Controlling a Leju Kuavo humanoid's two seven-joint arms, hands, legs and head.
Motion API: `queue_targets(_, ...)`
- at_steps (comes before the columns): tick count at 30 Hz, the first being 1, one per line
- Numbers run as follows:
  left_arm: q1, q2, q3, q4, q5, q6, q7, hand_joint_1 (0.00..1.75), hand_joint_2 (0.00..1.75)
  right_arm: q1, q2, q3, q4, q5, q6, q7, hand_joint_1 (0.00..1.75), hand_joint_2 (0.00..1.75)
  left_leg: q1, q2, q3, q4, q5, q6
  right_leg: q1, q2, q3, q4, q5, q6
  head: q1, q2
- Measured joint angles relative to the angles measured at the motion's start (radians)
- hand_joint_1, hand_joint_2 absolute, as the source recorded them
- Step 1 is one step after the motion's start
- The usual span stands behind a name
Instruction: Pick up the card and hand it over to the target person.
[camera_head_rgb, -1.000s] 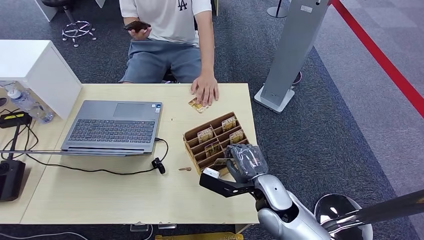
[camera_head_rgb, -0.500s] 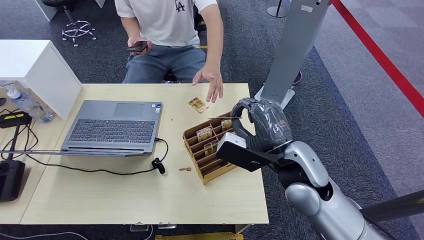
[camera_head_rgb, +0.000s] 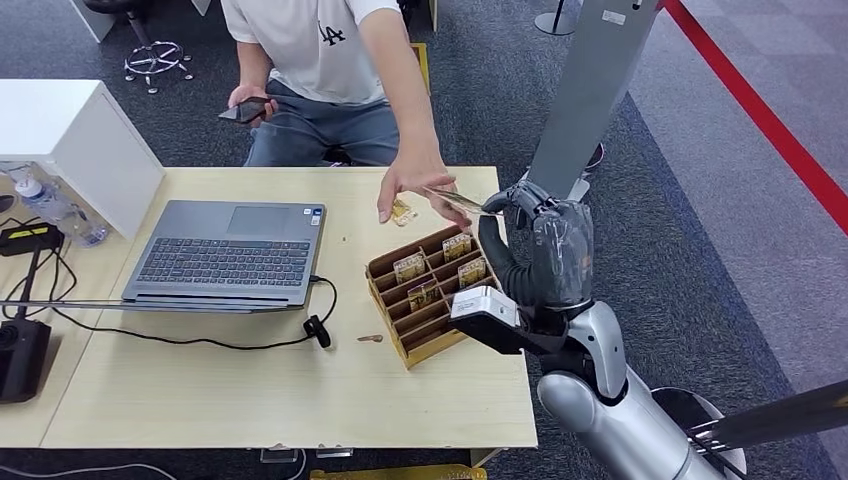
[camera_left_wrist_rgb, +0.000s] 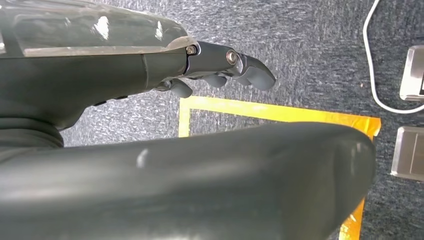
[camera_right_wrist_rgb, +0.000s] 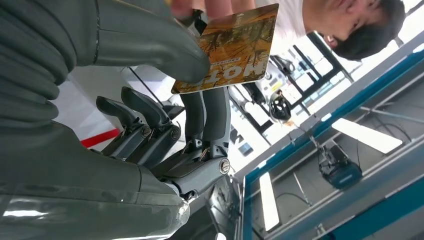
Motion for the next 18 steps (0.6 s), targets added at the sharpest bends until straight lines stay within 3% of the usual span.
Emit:
queue_targets(2, 0.000, 0.000, 0.000, 0.000, 0.000, 0.000, 0.000, 0.00, 0.00, 0.004, 0.005, -0.006, 0.000, 0.005, 0.000, -0.005, 1.75, 1.75, 0.000, 0.000, -0.001, 0.001, -0.001, 0.000, 0.000, 0.000, -0.001, 0.001, -0.001, 0.000, 0.000, 0.000)
queue_targets(7, 0.000, -0.001, -0.012, -0.001, -0.001, 0.005, 0.015, 0.00, 0.00, 0.060, 0.085, -0.117, 0.060, 0.013, 0.000, -0.146, 1.75, 1.75, 0.000, -0.002, -0.001, 0.001, 0.000, 0.000, 0.000, -0.002, -0.001, 0.001, 0.000, 0.000, 0.000, 0.000)
queue_targets(11, -0.001, 0.000, -0.021, -0.002, -0.004, 0.005, 0.018, 0.00, 1.75, 0.071, 0.085, -0.109, 0.101, -0.021, 0.000, -0.153, 0.10, 1.75, 0.000, -0.002, -0.001, 0.000, 0.000, 0.000, 0.000, -0.002, 0.000, 0.000, -0.001, 0.000, 0.000, 0.000)
queue_targets(13, 0.000, 0.001, -0.016, -0.002, 0.003, 0.008, 0.015, 0.00, 1.75, 0.076, 0.080, -0.097, 0.104, -0.080, 0.000, -0.163, 0.03, 1.75, 0.000, -0.002, -0.001, 0.001, 0.000, 0.000, 0.000, -0.002, -0.001, 0.001, -0.001, 0.000, 0.000, 0.000)
queue_targets(17, 0.000, 0.005, -0.004, -0.002, 0.027, 0.010, 0.020, 0.00, 0.00, 0.065, 0.039, -0.025, 0.107, -0.519, 0.059, -0.251, 0.00, 1.75, 0.000, -0.002, -0.002, 0.002, -0.001, 0.000, 0.000, -0.002, -0.001, 0.001, -0.001, 0.000, 0.000, 0.000)
queue_targets(18, 0.000, 0.007, -0.003, -0.002, 0.032, 0.008, 0.015, 0.00, 0.00, 0.070, 0.028, -0.022, 0.102, -0.632, 0.093, -0.276, 0.00, 1.75, 0.000, -0.002, -0.002, 0.002, 0.000, 0.000, 0.000, -0.001, -0.001, 0.001, -0.001, 0.000, 0.000, 0.000)
